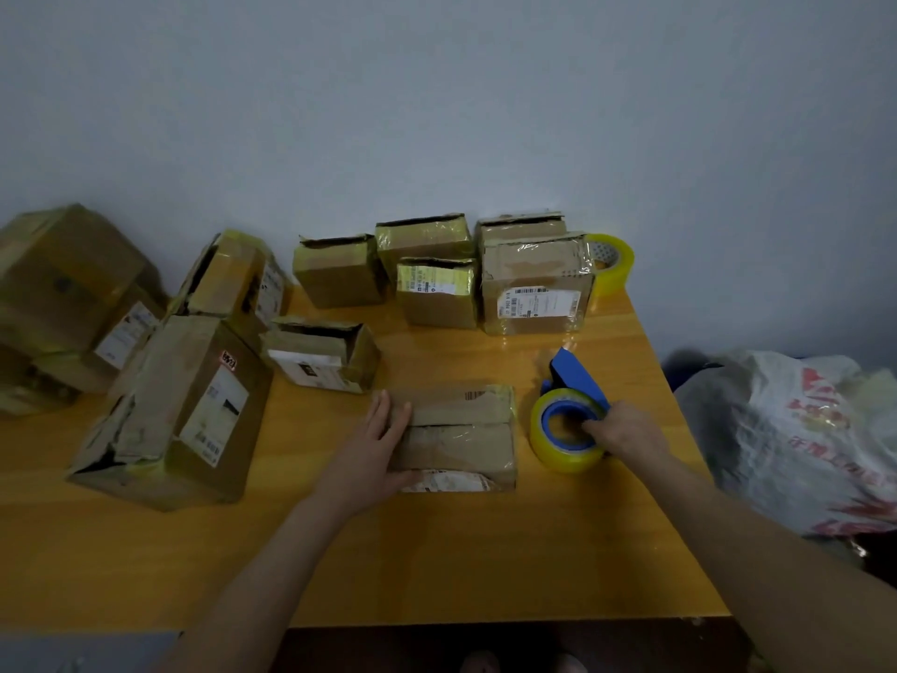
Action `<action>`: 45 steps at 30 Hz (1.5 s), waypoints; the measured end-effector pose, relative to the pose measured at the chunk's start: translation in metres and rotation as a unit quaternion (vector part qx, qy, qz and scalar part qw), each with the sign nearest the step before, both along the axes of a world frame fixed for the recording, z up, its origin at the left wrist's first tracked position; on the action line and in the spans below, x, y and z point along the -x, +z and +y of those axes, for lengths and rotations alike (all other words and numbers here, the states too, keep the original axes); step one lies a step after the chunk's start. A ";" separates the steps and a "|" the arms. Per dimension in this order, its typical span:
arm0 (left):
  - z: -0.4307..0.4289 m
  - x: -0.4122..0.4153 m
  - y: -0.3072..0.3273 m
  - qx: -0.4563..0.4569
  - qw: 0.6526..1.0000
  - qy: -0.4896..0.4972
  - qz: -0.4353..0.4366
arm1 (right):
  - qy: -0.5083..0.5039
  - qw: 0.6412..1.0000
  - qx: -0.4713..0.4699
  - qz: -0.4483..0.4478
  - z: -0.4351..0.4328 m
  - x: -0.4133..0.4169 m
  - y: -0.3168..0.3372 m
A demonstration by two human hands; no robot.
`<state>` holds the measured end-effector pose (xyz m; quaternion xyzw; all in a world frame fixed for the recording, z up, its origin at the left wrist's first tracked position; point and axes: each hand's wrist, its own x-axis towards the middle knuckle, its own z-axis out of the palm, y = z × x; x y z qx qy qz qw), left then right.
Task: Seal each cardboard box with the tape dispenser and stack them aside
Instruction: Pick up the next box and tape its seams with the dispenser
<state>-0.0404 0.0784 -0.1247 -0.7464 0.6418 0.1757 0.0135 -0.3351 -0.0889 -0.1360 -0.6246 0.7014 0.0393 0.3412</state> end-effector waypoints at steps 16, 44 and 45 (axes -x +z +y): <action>0.000 0.008 0.006 0.043 0.988 0.033 0.147 | 0.035 0.923 -0.093 -0.372 -0.018 -0.042 0.121; -0.023 0.000 0.050 0.073 0.724 0.415 0.546 | 0.366 0.907 -0.010 -0.207 0.018 -0.091 0.110; -0.023 0.000 0.051 0.085 0.721 0.423 0.542 | 0.373 0.906 -0.003 -0.197 0.018 -0.092 0.110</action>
